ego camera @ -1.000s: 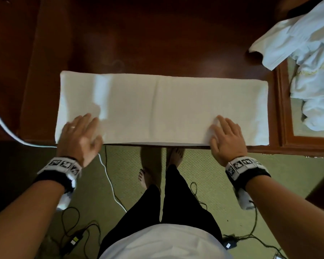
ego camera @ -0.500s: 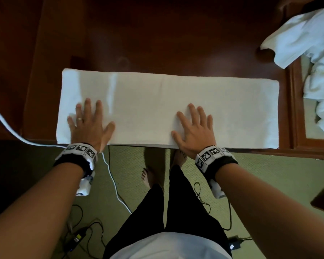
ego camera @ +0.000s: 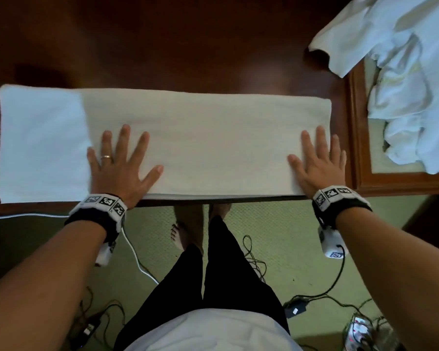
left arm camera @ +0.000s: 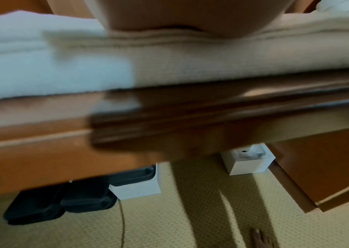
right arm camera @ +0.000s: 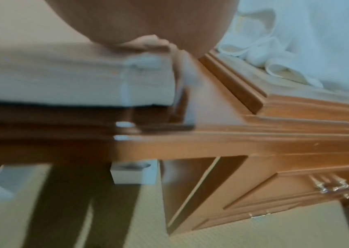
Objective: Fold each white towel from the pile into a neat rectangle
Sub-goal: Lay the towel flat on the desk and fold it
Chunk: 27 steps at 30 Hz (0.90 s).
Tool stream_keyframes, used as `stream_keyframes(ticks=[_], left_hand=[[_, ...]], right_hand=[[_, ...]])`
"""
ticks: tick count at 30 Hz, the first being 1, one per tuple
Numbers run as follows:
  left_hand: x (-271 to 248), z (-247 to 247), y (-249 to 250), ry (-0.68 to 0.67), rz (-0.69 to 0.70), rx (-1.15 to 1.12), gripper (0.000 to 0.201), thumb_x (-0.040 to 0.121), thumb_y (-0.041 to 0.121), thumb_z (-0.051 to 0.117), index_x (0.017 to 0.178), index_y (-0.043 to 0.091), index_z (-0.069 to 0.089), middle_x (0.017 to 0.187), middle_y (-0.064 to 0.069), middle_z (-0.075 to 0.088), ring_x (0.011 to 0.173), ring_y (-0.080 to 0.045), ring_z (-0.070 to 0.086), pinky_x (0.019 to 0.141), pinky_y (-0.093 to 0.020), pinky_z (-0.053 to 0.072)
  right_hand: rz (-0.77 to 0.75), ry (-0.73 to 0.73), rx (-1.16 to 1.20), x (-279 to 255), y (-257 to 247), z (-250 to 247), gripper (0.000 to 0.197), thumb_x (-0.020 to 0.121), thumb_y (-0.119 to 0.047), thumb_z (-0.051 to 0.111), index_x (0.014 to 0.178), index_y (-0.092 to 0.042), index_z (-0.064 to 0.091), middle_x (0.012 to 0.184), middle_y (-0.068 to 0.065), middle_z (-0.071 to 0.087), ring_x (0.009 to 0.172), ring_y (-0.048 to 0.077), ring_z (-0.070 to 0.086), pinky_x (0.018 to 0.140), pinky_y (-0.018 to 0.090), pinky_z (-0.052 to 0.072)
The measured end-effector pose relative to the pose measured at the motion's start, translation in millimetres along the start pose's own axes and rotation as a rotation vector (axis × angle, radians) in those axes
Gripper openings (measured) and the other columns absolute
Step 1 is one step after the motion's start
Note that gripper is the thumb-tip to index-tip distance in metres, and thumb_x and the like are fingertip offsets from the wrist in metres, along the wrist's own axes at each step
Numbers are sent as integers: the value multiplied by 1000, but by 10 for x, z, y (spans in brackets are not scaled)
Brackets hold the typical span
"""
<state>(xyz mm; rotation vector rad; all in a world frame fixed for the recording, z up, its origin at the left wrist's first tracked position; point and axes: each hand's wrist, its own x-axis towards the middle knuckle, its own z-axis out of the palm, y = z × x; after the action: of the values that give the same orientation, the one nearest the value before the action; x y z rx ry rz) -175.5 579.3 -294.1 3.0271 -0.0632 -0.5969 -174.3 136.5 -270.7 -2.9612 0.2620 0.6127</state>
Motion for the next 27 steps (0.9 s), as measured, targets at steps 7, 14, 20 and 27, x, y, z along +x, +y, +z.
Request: stream_keyframes(ticks=[7, 14, 20, 27], left_hand=[[150, -239, -80, -77, -79, -1, 83, 86, 82, 23, 155, 48, -8, 167, 8, -15, 153, -32, -7, 117, -66, 9], [266, -420, 78, -116, -222, -60, 84, 91, 63, 52, 158, 39, 7, 168, 5, -10, 153, -33, -3, 120, -55, 15], [316, -553, 174, -34, -178, -130, 76, 90, 48, 63, 155, 23, 32, 166, -6, 16, 150, -33, 20, 118, -49, 27], [224, -693, 409, -78, 33, -89, 66, 76, 46, 51, 133, 15, 63, 151, -13, 47, 133, -35, 49, 101, -52, 45]], right_hand=[[343, 121, 530, 107, -105, -296, 44, 94, -15, 49, 138, -8, 46, 137, 18, 49, 123, 37, 49, 99, 40, 39], [451, -136, 685, 301, -221, -423, 32, 85, -24, 67, 114, -10, 61, 103, 8, 63, 91, 28, 59, 76, 30, 43], [261, 91, 558, 790, -131, -1071, 24, 80, -26, 70, 72, -11, 53, 90, 14, 60, 78, 31, 57, 60, 30, 37], [205, 539, 368, 1369, -200, -2683, 26, 89, -25, 53, 111, -12, 48, 115, 18, 58, 102, 42, 56, 81, 44, 41]])
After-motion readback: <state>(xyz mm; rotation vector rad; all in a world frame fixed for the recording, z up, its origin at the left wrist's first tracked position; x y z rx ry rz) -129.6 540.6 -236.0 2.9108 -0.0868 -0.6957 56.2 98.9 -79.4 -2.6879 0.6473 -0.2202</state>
